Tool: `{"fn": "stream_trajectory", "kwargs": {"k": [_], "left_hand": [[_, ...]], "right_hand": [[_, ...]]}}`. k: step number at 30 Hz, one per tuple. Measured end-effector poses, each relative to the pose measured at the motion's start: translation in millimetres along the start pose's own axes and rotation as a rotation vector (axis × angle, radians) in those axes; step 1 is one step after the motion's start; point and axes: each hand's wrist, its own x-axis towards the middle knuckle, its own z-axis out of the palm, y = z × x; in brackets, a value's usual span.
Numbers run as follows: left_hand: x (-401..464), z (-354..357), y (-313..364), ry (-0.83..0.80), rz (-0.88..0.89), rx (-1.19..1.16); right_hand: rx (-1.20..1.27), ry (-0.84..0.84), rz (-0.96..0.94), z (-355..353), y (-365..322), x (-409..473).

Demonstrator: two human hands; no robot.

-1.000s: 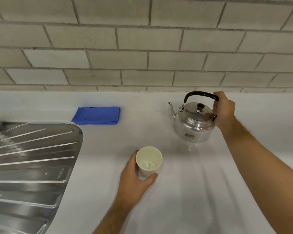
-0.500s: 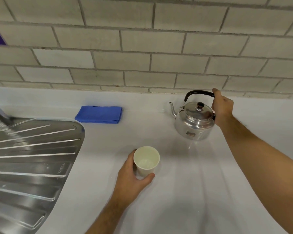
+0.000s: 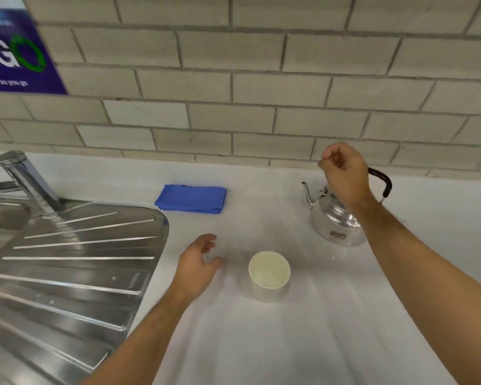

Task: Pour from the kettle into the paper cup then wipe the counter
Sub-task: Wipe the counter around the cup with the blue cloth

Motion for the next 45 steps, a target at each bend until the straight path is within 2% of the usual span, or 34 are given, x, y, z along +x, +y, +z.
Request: {"fn": "stream_trajectory", "kwargs": {"k": [4, 7, 11, 16, 19, 23, 26, 33, 36, 41, 45], "left_hand": [[51, -27, -13, 0.074, -0.064, 0.089], [92, -48, -20, 0.164, -0.140, 0.112], [141, -75, -29, 0.254, -0.259, 0.068], [185, -95, -36, 0.163, -0.415, 0.169], [199, -100, -40, 0.069, -0.427, 0.201], [213, -110, -42, 0.076, -0.396, 0.281], [219, -115, -37, 0.049, -0.379, 0.286], [221, -116, -26, 0.004, -0.414, -0.036], [217, -117, -22, -0.064, -0.398, -0.180], [212, -122, -9, -0.162, -0.395, -0.262], [200, -126, -1, -0.239, -0.371, -0.325]], "right_hand": [[-0.021, -0.279, 0.268, 67, -9, 0], [-0.024, -0.326, 0.421, 119, -3, 3], [-0.176, -0.439, 0.630, 177, 16, 8], [-0.187, -0.491, 0.816, 221, 34, 1], [-0.175, -0.477, 0.819, 238, 41, -1], [-0.207, -0.412, 0.793, 253, 43, 1], [-0.174, -0.417, 0.844, 257, 42, 3], [-0.171, -0.417, 0.907, 260, 41, 4], [-0.155, -0.402, 0.929, 259, 38, 4], [-0.225, -0.372, 0.876, 253, 31, 7], [-0.176, -0.383, 0.831, 243, 25, 6]]}}
